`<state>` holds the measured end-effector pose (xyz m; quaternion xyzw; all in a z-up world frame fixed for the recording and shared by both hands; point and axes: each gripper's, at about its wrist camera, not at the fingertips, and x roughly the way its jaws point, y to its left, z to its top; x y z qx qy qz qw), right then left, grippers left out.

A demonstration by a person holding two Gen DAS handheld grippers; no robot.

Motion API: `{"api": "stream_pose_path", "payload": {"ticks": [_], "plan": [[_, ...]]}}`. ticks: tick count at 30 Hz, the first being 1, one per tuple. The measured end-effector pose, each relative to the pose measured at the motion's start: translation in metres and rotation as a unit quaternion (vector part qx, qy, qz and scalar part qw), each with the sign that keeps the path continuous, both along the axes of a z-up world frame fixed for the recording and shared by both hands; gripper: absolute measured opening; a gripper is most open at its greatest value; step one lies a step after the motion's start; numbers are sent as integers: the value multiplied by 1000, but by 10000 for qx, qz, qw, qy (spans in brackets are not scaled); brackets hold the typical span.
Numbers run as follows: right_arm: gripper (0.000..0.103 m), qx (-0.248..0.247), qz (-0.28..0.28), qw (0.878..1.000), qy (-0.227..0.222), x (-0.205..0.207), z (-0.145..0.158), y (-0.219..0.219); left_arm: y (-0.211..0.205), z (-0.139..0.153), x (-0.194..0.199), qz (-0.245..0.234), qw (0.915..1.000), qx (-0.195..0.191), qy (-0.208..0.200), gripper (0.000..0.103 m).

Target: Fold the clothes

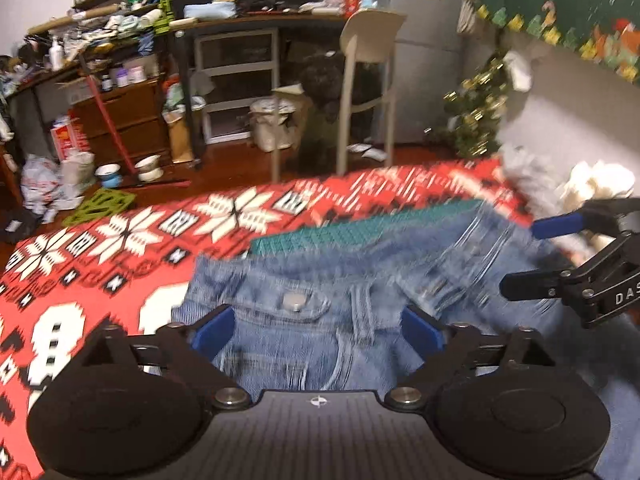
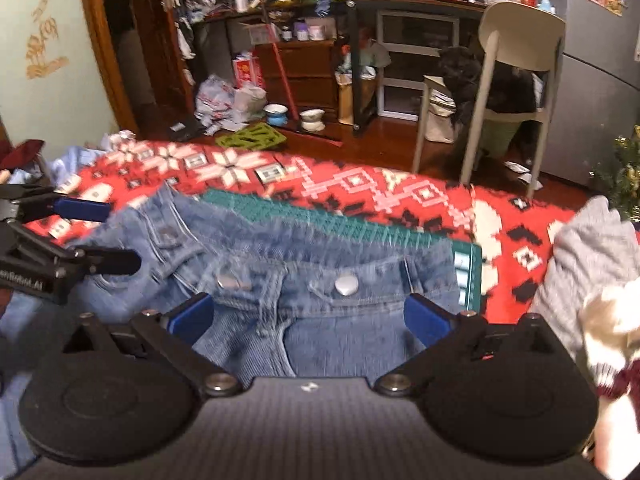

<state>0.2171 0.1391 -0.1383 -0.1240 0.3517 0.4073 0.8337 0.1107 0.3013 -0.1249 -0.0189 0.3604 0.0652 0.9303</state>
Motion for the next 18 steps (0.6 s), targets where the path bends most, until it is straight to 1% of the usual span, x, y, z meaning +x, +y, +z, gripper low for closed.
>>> {"api": "stream_pose_path", "payload": {"ticks": [2,3,4,5,6,8,10,11,13,18], "plan": [[102,-253,-147,9996,46,-2,-13,3,-3,-13,3,78,9998,82,188,93],[102,-303,-161,9994,-4,-3,-18,2,-2,-19,6,107,9994,85,309,93],[102,-353,-174,9992,-54,-4,-23,2,0,-24,6,132,9991,78,404,96],[102,-404,-187,9990,-104,-6,-28,1,3,-27,5,163,9991,59,396,101],[102,-444,-200,9987,-153,-7,-32,0,5,-29,3,195,9992,27,343,103],[102,-275,-210,9991,-242,-9,-38,-5,9,-32,0,198,9995,-60,251,103],[102,-71,-218,9988,-441,-13,-44,-11,9,-36,-6,170,9998,-44,73,103],[102,-49,-222,9985,-502,-15,-46,-12,9,-38,-9,164,9999,-40,-30,103],[102,-37,-225,9985,-490,-14,-46,-12,9,-41,-13,159,9997,-37,-203,103],[102,-46,-223,9985,-505,-16,-45,-12,8,-40,-13,185,9993,-33,-317,103]]}}
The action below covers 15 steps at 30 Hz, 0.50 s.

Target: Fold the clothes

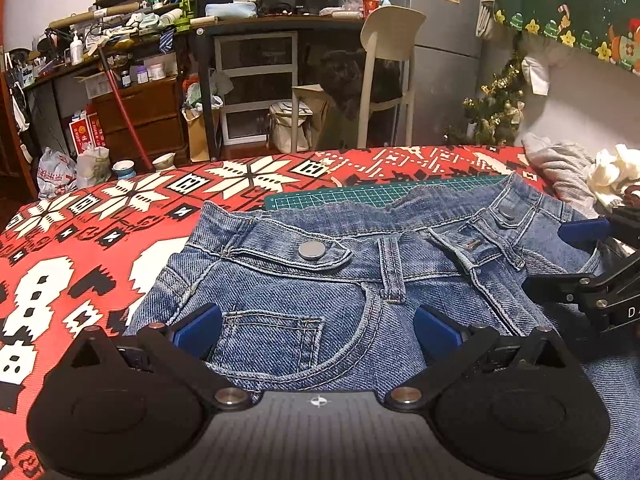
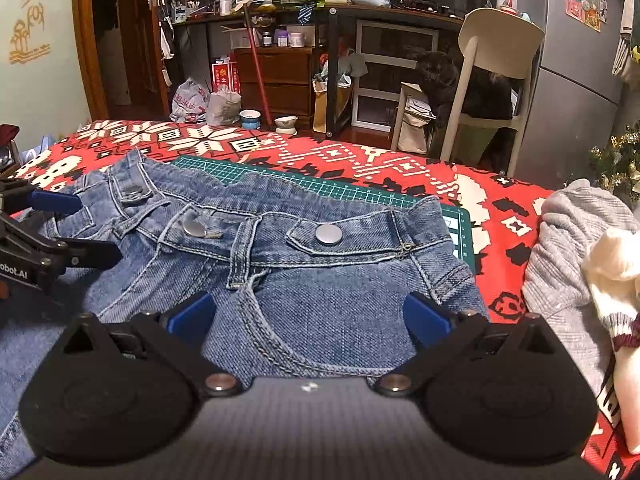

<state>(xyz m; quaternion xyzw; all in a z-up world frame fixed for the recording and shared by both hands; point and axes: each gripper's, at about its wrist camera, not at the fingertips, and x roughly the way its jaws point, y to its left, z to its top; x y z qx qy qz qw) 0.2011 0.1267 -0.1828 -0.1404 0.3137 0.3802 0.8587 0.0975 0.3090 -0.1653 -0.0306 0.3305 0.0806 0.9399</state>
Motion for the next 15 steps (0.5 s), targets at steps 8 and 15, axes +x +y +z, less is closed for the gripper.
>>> {"api": "stream_pose_path", "payload": {"ticks": [8,15], "plan": [[102,17,-3,10000,11,-2,3,3,-2,-1,0,1,10000,-3,-10,103],[102,14,-16,10000,8,-2,4,1,-1,2,1,0,10000,29,46,103]]}}
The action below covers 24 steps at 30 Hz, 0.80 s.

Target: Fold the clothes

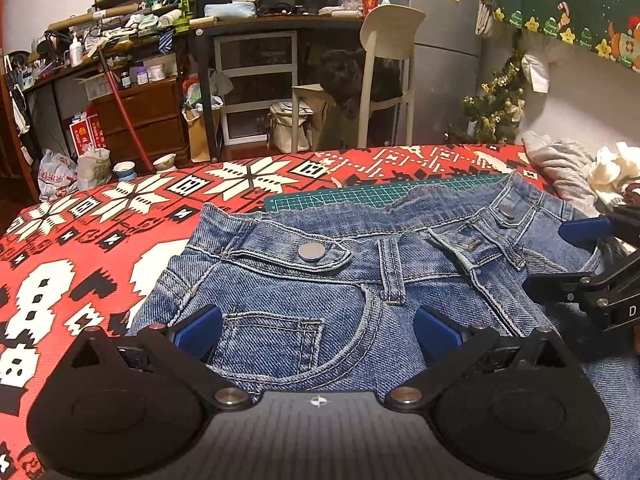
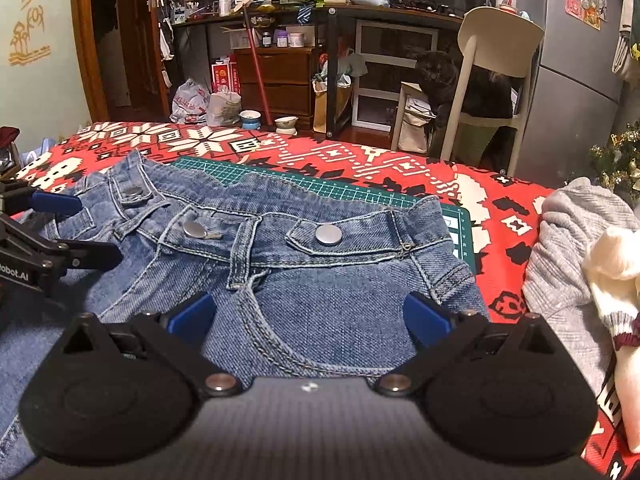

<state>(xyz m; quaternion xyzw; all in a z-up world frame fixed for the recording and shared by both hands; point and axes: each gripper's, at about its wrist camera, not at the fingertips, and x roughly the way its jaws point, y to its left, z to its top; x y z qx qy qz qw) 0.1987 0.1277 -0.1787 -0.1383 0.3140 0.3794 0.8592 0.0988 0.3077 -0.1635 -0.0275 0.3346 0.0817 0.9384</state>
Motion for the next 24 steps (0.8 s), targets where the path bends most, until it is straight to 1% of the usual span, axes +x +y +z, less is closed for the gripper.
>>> {"api": "stream_pose_path", "payload": {"ticks": [4,6,7,8,10,12,13,14,15,16,17,18,19,20,21,22,23,24], "plan": [[102,-46,-9,10000,41,1,1,1,-1,3,3,132,9998,-28,152,103],[102,-93,-79,9997,198,3,5,3,-3,7,9,213,9993,-40,314,103],[102,-87,-108,9995,291,3,8,4,-4,9,10,234,9991,-61,348,100],[102,9,-121,9992,384,4,12,4,-5,13,11,238,9991,-88,348,96],[102,256,-163,9982,520,2,21,3,-7,22,13,190,9993,-182,251,95],[102,482,-108,9975,510,1,33,4,-10,33,16,130,9996,-188,146,95],[102,515,-54,9975,481,1,38,7,-12,38,18,114,9998,-168,79,94],[100,547,0,9975,451,2,44,9,-12,43,21,90,9999,-143,22,90],[96,565,41,9976,398,2,49,13,-13,46,25,58,9999,-116,-20,86],[91,578,81,9977,345,3,53,17,-13,49,29,37,10000,-80,-43,77],[82,528,101,9981,297,5,56,22,-12,50,35,37,10000,-48,-35,67],[74,479,121,9985,254,6,59,27,-11,50,40,51,10000,-45,-8,61],[69,440,142,9986,273,9,60,32,-10,49,46,51,9999,-92,42,49],[62,401,163,9986,292,12,60,38,-7,47,52,37,9998,-170,105,38],[54,364,183,9987,311,15,61,43,-5,46,58,23,9995,-258,168,32],[48,350,191,9987,330,18,61,47,-3,43,62,5,9992,-342,218,21],[34,296,215,9987,358,22,59,53,-1,41,66,-14,9988,-414,257,10],[25,244,234,9985,424,25,57,59,1,39,70,-34,9984,-486,295,9]]}}
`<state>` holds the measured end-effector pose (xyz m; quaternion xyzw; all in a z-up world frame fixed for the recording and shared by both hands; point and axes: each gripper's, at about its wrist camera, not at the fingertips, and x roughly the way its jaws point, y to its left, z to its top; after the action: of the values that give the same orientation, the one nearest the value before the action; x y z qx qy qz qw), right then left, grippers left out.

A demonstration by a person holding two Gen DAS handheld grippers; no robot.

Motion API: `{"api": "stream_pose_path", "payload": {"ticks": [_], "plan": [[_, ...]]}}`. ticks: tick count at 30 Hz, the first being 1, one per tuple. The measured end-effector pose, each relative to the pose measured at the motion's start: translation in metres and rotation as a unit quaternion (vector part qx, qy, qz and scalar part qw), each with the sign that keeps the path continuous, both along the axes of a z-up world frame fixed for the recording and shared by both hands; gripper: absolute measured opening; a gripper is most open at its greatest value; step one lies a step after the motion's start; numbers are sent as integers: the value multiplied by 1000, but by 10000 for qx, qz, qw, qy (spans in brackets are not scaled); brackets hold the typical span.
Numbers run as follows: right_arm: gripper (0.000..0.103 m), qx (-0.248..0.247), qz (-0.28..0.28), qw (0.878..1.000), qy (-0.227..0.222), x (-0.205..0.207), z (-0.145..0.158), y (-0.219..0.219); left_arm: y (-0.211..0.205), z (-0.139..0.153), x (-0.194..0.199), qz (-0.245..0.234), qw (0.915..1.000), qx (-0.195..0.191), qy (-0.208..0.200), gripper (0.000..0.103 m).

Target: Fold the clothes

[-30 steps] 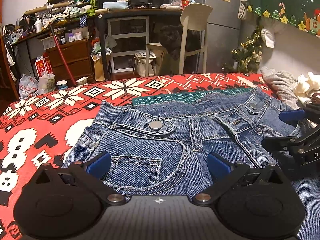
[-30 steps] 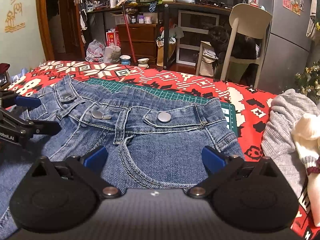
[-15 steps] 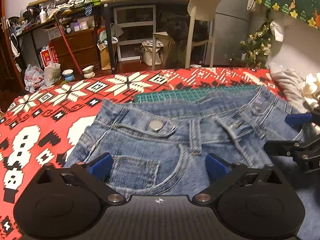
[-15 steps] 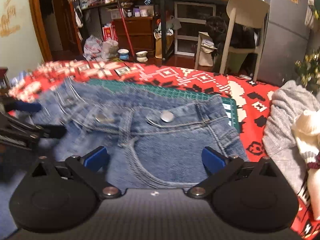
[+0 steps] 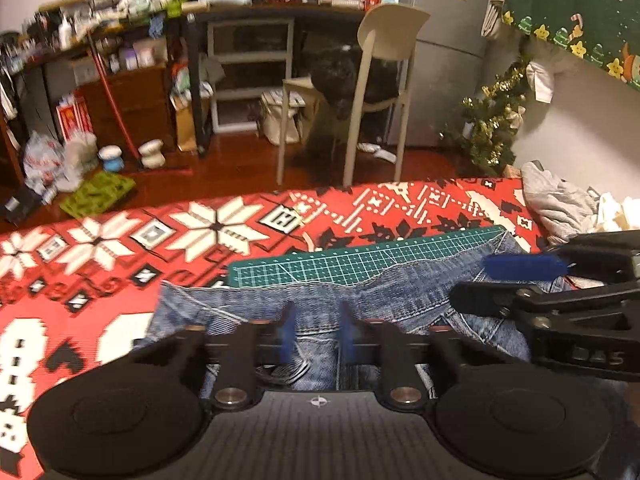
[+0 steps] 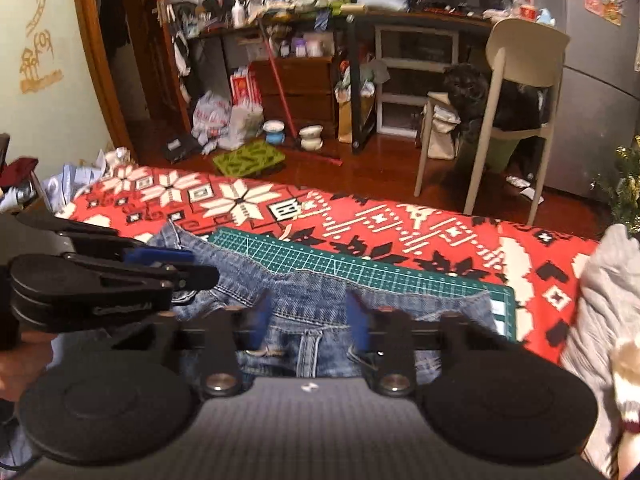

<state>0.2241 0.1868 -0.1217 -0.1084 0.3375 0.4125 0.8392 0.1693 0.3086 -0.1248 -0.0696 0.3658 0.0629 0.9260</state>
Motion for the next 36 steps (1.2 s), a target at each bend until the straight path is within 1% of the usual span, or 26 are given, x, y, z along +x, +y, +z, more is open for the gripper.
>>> {"api": "stream_pose_path", "payload": {"ticks": [1,3,5,7,10,14,16,19,20,24,26,30,36], "plan": [[22,-51,23,10000,64,4,-2,6,2,-2,4,-14,10000,-56,27,9],[11,-118,76,9997,209,11,-9,17,4,-6,10,-44,9999,-140,66,5],[9,-177,151,9991,342,18,-15,27,7,-9,15,-104,9996,-231,118,5],[8,-275,165,9987,384,25,-23,34,8,-12,21,-148,9994,-274,170,5],[8,-351,168,9984,405,34,-34,44,8,-18,28,-121,9997,-98,198,2],[7,-266,119,9985,456,44,-36,52,7,-18,34,-156,9997,39,171,2],[4,-248,74,9987,445,49,-36,57,9,-18,38,-126,9997,30,185,2],[3,-278,-8,9984,485,57,-34,63,14,-15,41,-56,9997,-67,218,2],[3,-196,-10,9985,515,57,-30,60,16,-11,39,-22,9997,-118,208,2],[4,145,26,9979,631,56,-16,46,27,8,18,-40,9996,-288,-6,2],[4,203,105,9975,675,52,-11,40,32,19,3,-20,9994,-338,-70,2],[4,136,336,9968,709,37,-8,41,40,29,-29,166,9992,-361,23,2],[5,13,766,9953,595,-2,-4,54,56,23,-90,556,9973,-424,231,2]]}}
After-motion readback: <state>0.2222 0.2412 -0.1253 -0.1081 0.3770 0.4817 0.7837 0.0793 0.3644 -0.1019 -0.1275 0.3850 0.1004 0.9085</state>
